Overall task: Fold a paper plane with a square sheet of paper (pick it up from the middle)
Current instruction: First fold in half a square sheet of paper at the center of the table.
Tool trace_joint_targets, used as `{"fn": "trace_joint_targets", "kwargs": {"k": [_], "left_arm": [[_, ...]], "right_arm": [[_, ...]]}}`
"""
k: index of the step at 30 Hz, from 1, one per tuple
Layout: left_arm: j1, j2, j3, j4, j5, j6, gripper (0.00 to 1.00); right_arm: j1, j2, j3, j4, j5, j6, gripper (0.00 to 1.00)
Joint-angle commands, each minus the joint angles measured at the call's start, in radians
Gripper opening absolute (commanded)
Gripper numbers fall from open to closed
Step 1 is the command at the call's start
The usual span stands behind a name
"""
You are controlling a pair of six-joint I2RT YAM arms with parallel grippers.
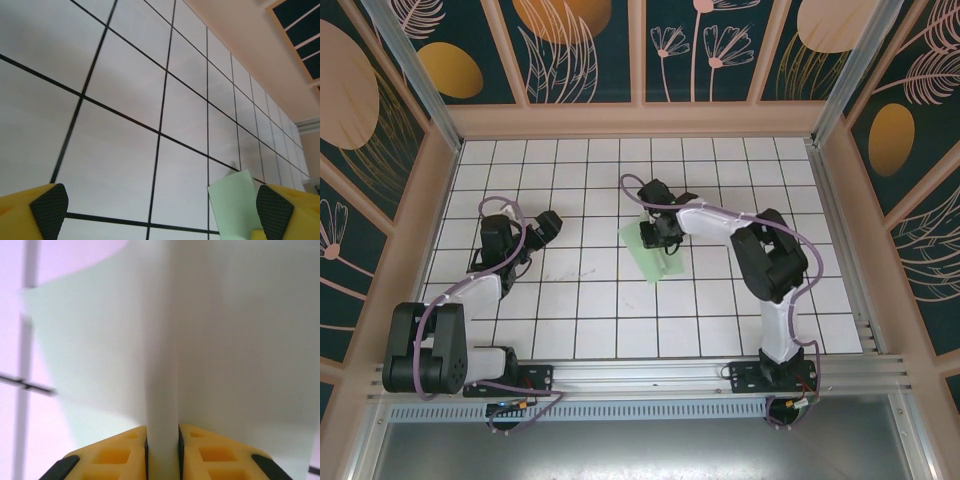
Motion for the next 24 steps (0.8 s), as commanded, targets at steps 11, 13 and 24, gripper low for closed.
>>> {"fn": "trace_joint_targets", "kwargs": {"k": [11, 13, 24], "left_arm": [[-0.023, 0.073, -0.078, 0.356, 0.358, -0.217, 0.92], [-0.051, 0.099, -0.07, 0.379, 0.377, -0.23, 0.9], [-0.213, 0.366, -0.004, 0.612, 0.402, -0.405, 0.7]], "right_arm": [[-0.112, -0.185, -0.271, 0.647, -0.618, 0.391, 0.22], [-0.116, -0.166, -0.294, 0.659, -0.612, 0.401, 0.24], [-0.17, -0.118, -0.349, 0.66, -0.559, 0.475, 0.35]]}}
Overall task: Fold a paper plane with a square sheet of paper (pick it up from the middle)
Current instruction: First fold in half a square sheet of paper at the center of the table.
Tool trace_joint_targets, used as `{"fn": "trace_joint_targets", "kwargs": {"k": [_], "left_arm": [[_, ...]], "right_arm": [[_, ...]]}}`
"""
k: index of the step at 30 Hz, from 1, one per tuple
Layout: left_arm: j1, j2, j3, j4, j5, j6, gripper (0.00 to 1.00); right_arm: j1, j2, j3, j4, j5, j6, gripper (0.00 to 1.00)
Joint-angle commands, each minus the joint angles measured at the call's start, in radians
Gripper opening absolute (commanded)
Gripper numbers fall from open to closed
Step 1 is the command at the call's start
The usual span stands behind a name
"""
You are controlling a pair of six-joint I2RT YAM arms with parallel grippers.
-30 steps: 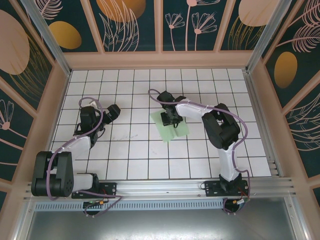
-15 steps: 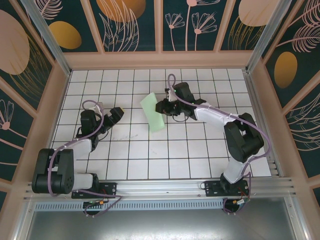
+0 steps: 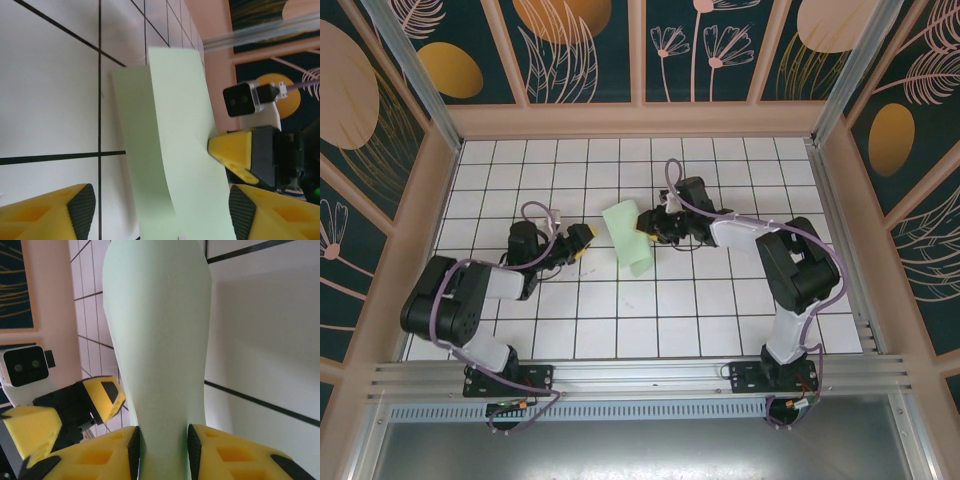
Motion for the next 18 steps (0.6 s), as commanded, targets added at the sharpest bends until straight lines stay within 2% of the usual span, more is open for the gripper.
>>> {"fn": "trace_joint_targets", "kwargs": {"k": [1, 13, 18], "left_arm": [[-0.039, 0.073, 0.035, 0.167, 0.032, -0.097, 0.69], [-0.138, 0.255, 0.132, 0.278, 0.023, -0.184, 0.59], [-0.149, 0.299, 0.144, 0.348, 0.025, -0.223, 0.39]], "right_arm": [[-0.02, 0.015, -0.035, 0.061, -0.001, 0.059, 0.35], [-0.031, 0.016, -0.12, 0.237, -0.072, 0.18, 0.38], [-0.032, 0.017, -0.129, 0.231, -0.064, 0.179, 0.38]]}}
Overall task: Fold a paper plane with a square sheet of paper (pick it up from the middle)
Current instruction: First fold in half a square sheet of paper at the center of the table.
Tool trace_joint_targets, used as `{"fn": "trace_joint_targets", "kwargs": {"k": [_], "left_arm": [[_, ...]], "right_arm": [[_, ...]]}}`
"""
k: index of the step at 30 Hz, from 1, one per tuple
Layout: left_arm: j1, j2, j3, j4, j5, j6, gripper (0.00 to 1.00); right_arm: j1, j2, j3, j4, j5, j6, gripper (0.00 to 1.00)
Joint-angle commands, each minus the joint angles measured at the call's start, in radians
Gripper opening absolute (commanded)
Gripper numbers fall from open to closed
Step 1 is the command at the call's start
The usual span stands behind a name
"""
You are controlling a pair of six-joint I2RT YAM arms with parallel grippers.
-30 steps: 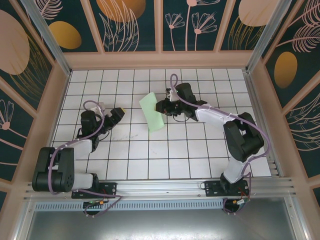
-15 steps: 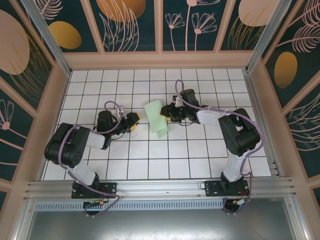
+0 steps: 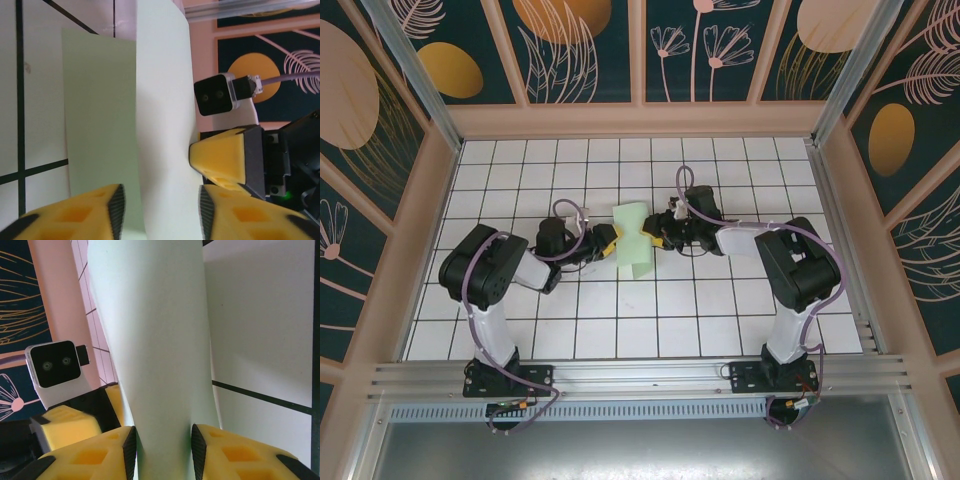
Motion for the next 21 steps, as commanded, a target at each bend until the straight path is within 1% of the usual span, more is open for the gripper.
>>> {"fn": "trace_joint_targets", "kwargs": {"k": [1, 4, 5, 6, 9, 12, 15, 21], "left_arm": [[-0.006, 0.021, 0.019, 0.091, 0.013, -0.025, 0.34], [-0.008, 0.019, 0.017, 0.089, 0.001, -0.016, 0.12], [-0.008, 0.017, 0.014, 0.094, -0.003, -0.015, 0.04], [-0.008, 0.014, 0.012, 0.1, -0.009, -0.015, 0.0], [-0.009, -0.009, 0.006, 0.105, -0.015, -0.004, 0.0], [-0.014, -0.034, 0.012, 0.081, -0.013, 0.018, 0.0], [-0.031, -0.049, 0.033, 0.024, -0.012, 0.052, 0.0], [-0.08, -0.021, 0.095, -0.054, -0.026, 0.084, 0.0]], "right_arm": [[-0.003, 0.013, -0.016, 0.037, -0.013, 0.013, 0.39], [-0.003, 0.005, -0.011, -0.017, 0.019, -0.015, 0.41], [-0.003, -0.001, -0.006, -0.043, 0.033, -0.031, 0.43], [-0.004, -0.01, -0.001, -0.073, 0.051, -0.047, 0.46], [-0.004, -0.053, 0.006, -0.141, 0.104, -0.099, 0.62], [-0.006, -0.098, 0.025, -0.229, 0.177, -0.151, 0.72], [-0.018, -0.141, 0.018, -0.266, 0.229, -0.177, 0.76], [-0.061, -0.184, -0.02, -0.254, 0.228, -0.201, 0.77]]}}
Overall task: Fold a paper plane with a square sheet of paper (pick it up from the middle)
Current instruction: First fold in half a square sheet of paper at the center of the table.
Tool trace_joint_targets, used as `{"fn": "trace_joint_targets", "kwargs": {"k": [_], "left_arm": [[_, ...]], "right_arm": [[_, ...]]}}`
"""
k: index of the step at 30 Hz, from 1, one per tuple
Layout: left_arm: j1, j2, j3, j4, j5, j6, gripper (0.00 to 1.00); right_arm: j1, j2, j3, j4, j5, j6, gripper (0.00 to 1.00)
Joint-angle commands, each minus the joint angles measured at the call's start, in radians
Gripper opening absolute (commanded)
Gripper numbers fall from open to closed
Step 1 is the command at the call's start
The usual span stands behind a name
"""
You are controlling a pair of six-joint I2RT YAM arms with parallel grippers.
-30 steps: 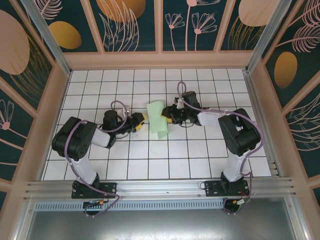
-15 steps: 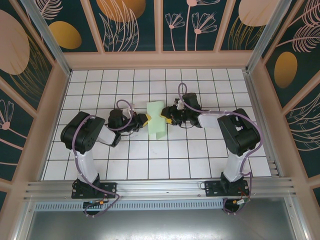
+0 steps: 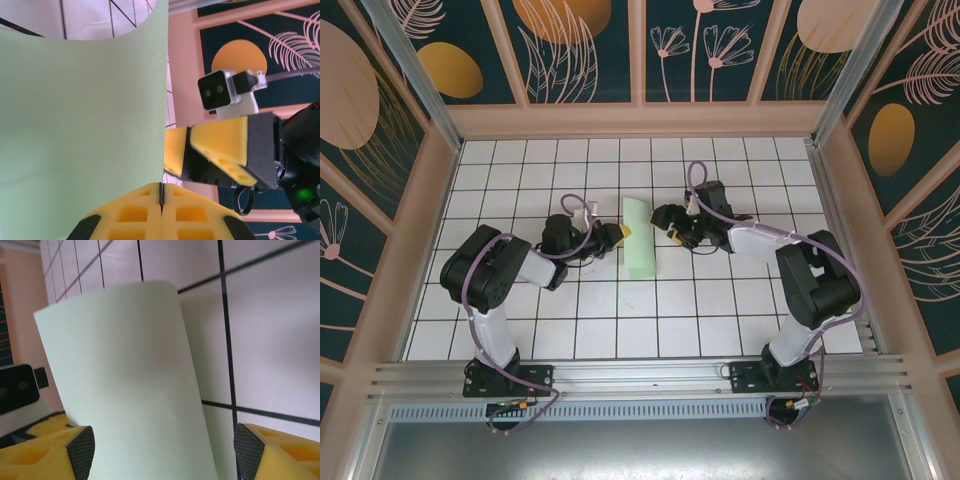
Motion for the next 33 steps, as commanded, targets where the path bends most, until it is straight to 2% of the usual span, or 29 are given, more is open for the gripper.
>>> {"fn": "trace_joint_targets", "kwargs": {"k": [1, 6, 11, 23, 28, 33], "left_arm": [[-0.018, 0.009, 0.045, -0.061, -0.015, 0.049, 0.0], [-0.021, 0.038, 0.087, -0.239, -0.078, 0.103, 0.0], [-0.021, 0.042, 0.129, -0.436, -0.154, 0.182, 0.0], [-0.021, 0.059, 0.138, -0.444, -0.15, 0.176, 0.01], [-0.02, 0.042, 0.136, -0.44, -0.149, 0.172, 0.1], [-0.018, -0.032, 0.145, -0.539, -0.195, 0.213, 0.31]], "right_arm": [[-0.024, -0.032, -0.025, -0.018, 0.012, -0.047, 0.77], [-0.031, 0.013, -0.01, -0.018, -0.089, -0.124, 0.76], [-0.025, 0.088, 0.041, -0.068, -0.124, -0.177, 0.74], [0.009, 0.236, 0.168, -0.175, -0.122, -0.254, 0.62], [0.015, 0.281, 0.197, -0.217, -0.099, -0.277, 0.56], [0.017, 0.318, 0.218, -0.281, -0.029, -0.308, 0.5]]}}
